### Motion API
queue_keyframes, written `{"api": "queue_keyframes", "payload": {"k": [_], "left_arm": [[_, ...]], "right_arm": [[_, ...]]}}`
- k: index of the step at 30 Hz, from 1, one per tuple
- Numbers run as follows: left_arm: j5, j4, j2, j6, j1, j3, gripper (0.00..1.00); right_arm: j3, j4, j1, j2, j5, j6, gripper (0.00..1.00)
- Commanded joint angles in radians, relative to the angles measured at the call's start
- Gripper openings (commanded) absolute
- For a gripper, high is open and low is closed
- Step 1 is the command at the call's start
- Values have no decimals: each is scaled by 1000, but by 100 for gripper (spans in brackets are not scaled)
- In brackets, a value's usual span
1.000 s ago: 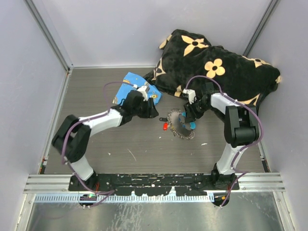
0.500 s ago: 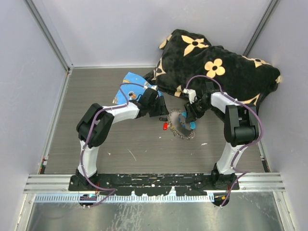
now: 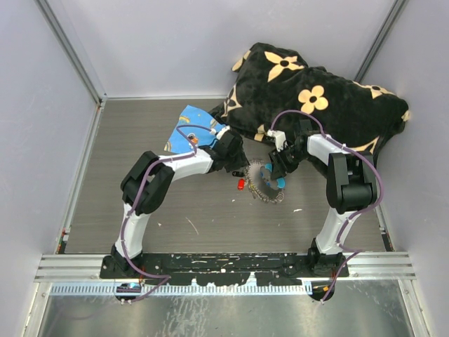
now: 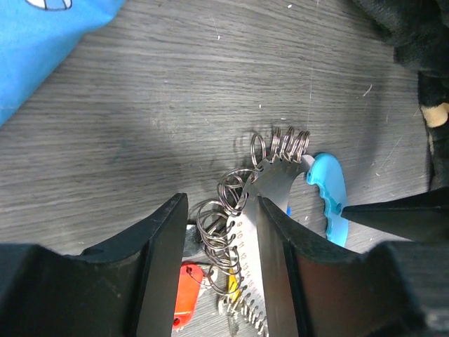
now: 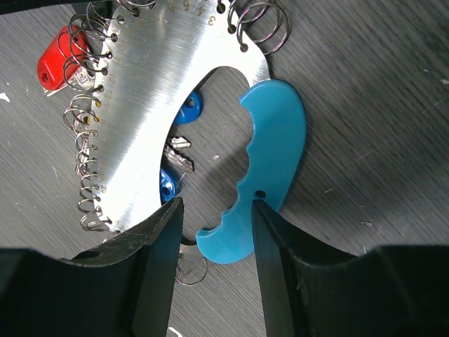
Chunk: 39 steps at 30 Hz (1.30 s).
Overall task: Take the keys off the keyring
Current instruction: Pick up the keyring from the center of the board.
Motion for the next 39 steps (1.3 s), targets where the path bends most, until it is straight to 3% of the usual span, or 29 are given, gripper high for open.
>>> {"api": "queue_keyframes", "payload": {"k": [1,17,23,25,32,39], "left_arm": [[-59,3,1,-95,-9,33,44],[-36,54,53,-195,-22,47,32],[-29,74,51,-163,-22,51,4],[-30,74,44,-149,-22,54,0],[-58,158,-37,-53,-22,-11,0],[-85,443,-212,112,-23,-226,0]], "right_arm": [[39,-3,4,-7,-5,-14,49],[41,-6,4,-12,-3,-18,49],[40,-9,4,-15,-3,-19,49],[42,-10,4,-17,-5,-19,49],[48,-20,-11,-80,-79,-21,50],[32,-22,-75,-184,-342,-13,55]]}}
